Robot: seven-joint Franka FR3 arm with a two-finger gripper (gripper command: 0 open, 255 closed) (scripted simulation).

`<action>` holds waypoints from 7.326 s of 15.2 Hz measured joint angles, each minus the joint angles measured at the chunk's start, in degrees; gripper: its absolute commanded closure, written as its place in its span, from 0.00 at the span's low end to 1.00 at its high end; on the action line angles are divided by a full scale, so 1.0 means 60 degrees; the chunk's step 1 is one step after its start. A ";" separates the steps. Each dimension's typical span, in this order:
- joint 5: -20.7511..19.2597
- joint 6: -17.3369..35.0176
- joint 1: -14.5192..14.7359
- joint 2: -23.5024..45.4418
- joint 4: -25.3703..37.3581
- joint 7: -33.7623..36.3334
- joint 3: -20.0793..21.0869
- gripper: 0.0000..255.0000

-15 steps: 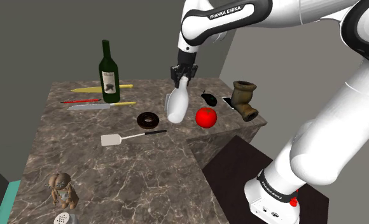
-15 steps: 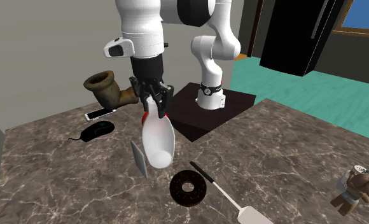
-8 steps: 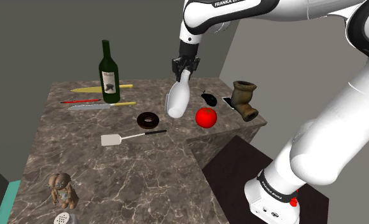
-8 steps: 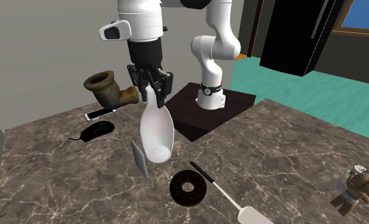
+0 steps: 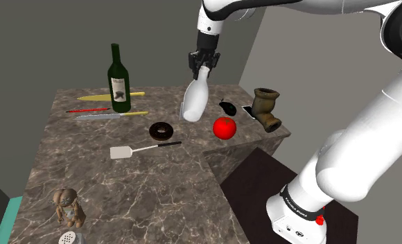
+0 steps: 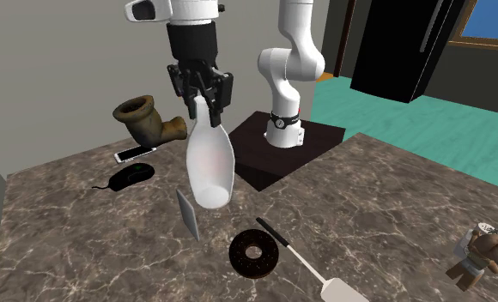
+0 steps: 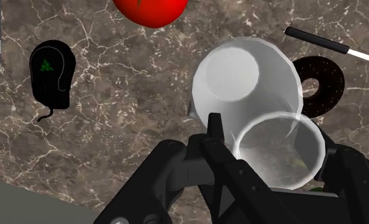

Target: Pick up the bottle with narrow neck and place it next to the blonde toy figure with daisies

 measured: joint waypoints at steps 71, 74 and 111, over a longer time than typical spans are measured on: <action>0.0305 -0.6146 0.2878 -0.0094 0.6111 0.5744 0.2793 1.00; 0.0260 -0.6218 0.3260 0.0174 0.6458 0.6531 0.3213 1.00; 0.0738 -0.1525 0.3668 -0.1246 0.0431 0.7054 0.3538 1.00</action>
